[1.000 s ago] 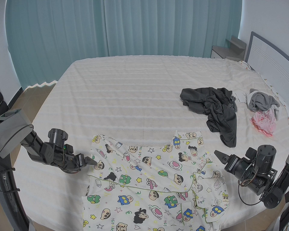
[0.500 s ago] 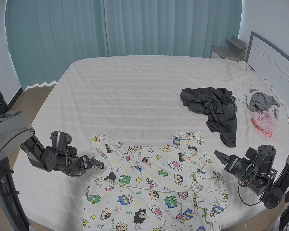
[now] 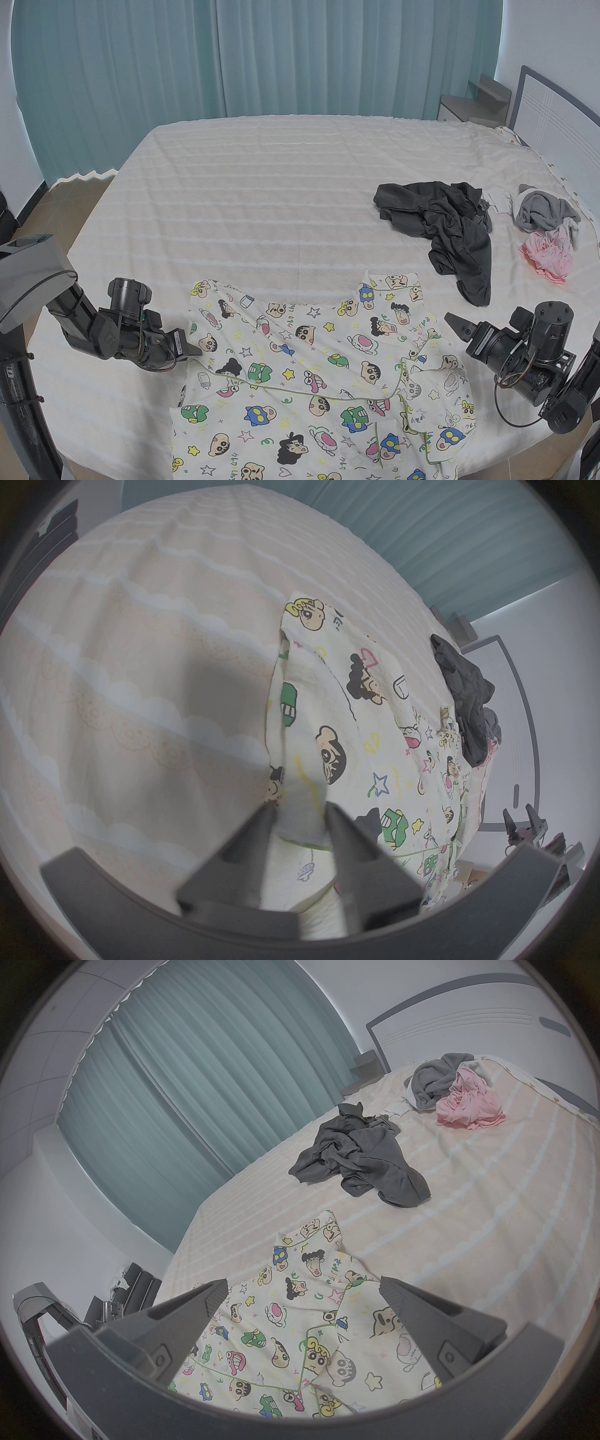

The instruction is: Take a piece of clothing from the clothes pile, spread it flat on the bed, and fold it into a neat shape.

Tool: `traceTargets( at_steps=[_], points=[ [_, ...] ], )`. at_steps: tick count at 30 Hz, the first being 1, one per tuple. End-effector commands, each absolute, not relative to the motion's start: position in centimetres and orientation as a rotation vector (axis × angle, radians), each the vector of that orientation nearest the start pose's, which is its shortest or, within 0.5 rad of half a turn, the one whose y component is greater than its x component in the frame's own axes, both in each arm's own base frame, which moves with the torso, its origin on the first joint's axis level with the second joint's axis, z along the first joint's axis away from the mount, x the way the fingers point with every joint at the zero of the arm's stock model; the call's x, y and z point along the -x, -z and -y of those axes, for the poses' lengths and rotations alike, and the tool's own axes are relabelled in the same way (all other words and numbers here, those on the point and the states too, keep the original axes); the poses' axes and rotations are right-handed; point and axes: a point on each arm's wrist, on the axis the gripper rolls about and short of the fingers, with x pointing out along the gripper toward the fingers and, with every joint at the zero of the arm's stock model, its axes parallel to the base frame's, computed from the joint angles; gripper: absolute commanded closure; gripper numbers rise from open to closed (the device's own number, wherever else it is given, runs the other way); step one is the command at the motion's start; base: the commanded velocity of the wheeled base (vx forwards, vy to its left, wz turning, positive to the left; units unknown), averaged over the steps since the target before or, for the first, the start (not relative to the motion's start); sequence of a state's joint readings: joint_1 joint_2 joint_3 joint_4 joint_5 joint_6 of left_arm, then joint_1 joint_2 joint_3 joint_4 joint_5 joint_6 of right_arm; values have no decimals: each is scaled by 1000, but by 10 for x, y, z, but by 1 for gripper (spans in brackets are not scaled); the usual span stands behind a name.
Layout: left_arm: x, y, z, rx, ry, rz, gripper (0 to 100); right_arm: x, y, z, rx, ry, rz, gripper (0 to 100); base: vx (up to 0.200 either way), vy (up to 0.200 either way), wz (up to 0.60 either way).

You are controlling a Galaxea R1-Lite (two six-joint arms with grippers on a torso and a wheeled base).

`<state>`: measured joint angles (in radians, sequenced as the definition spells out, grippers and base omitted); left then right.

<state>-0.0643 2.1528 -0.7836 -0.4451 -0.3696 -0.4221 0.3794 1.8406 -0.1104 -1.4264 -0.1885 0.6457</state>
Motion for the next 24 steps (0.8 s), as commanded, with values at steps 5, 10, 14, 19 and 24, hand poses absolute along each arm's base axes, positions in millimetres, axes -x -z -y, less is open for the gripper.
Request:
traceTargets(
  at_steps=[5,10,14,19,24],
  points=[
    [-334,-11,21,527,158,-995,100,-210,-74,-79,-553,-88,-343,0,0,0,0],
    [-326,-16,20,515,133,-991,100,-210,-74,-79,-553,-88,-343,0,0,0,0],
    [-319,-17,21,505,123,-1000,100,-210,-74,-79,-553,-88,-343,0,0,0,0],
    [-307,-13,24,474,87,-1027,100,-210,-74,-79,-554,-87,-343,0,0,0,0],
    [-300,-9,24,453,51,-1047,100,-210,-73,-79,-553,-88,-344,0,0,0,0]
  ],
)
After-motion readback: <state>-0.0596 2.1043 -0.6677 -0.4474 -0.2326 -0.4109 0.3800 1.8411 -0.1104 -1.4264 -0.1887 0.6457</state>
